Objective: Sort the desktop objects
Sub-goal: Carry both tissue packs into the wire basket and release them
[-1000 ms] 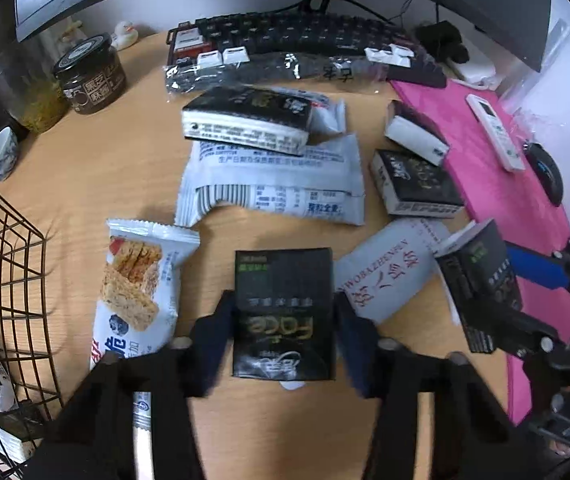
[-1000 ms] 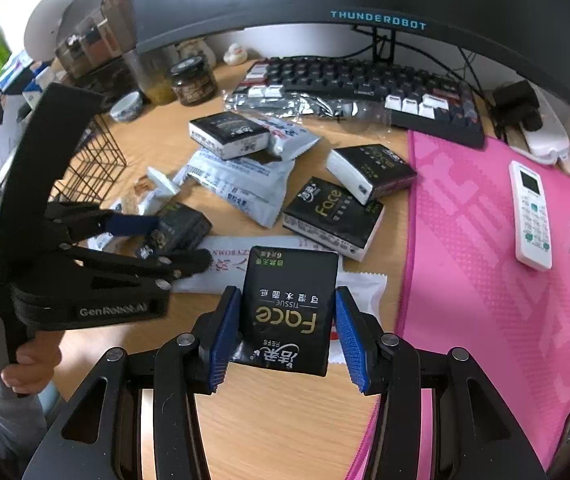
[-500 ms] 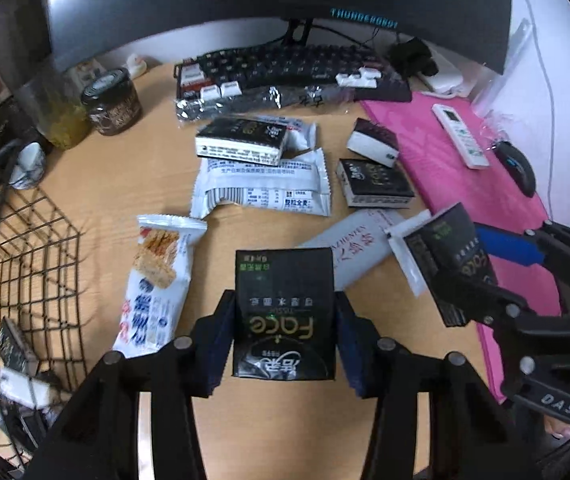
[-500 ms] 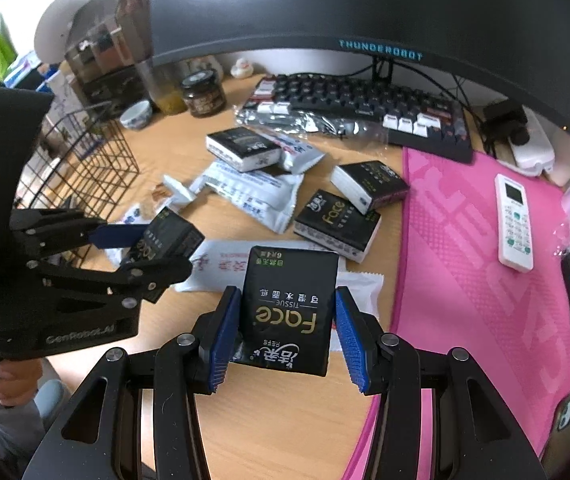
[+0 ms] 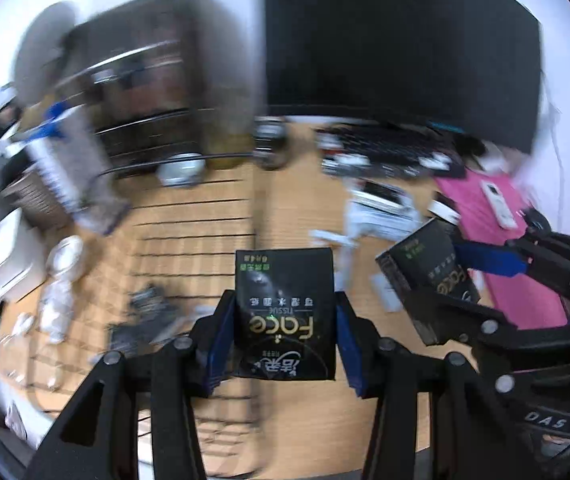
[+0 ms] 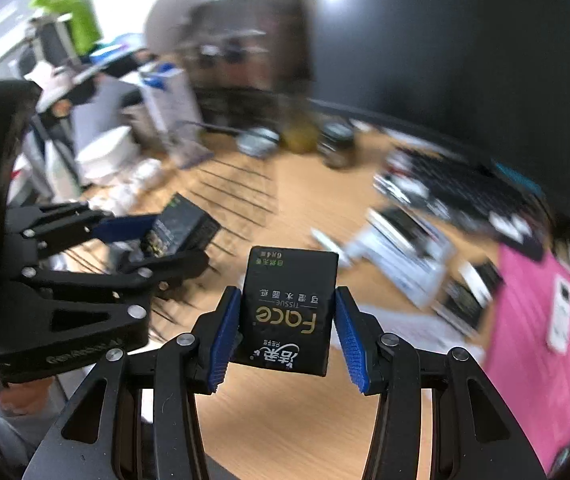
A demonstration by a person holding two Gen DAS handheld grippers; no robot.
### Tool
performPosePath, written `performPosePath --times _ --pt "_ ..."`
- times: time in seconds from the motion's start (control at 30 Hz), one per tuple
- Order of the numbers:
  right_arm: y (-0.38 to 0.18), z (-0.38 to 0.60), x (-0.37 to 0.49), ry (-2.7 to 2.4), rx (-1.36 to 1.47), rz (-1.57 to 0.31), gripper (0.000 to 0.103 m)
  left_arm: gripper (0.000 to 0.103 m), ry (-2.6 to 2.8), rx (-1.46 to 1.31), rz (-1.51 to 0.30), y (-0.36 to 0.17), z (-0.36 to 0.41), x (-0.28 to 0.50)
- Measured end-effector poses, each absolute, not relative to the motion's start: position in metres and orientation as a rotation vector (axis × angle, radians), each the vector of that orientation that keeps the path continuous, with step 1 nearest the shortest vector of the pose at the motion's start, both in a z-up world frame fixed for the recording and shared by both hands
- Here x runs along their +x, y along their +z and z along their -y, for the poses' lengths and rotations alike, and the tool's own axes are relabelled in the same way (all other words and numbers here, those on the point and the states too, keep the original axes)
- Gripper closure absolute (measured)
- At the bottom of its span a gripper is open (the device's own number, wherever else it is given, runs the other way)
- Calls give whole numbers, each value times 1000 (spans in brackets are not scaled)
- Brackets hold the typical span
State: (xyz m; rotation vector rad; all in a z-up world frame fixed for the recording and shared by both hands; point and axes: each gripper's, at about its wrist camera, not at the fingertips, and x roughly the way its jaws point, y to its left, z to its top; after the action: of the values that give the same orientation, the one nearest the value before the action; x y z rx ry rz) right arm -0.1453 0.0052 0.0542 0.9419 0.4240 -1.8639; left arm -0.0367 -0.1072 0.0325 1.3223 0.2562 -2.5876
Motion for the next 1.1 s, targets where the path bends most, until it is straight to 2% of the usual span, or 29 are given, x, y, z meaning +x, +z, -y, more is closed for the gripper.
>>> performPosePath --times 0.27,0.67,0.73,0.83,1.1 --pt "49 87 -86 -1708 888 -520 55 51 -2397 1281 -327 16 192 20" --pt "14 120 -74 -1670 943 -590 55 51 -2361 1337 -397 -19 219 32" --pt "14 123 -76 -1672 941 -591 55 47 -2351 1337 -392 -19 217 31" --pt "12 123 -75 -1668 940 -585 54 34 -2348 1328 -364 -18 214 30" --pt "25 105 -77 -1699 921 -550 54 33 -2374 1326 -347 -8 201 27"
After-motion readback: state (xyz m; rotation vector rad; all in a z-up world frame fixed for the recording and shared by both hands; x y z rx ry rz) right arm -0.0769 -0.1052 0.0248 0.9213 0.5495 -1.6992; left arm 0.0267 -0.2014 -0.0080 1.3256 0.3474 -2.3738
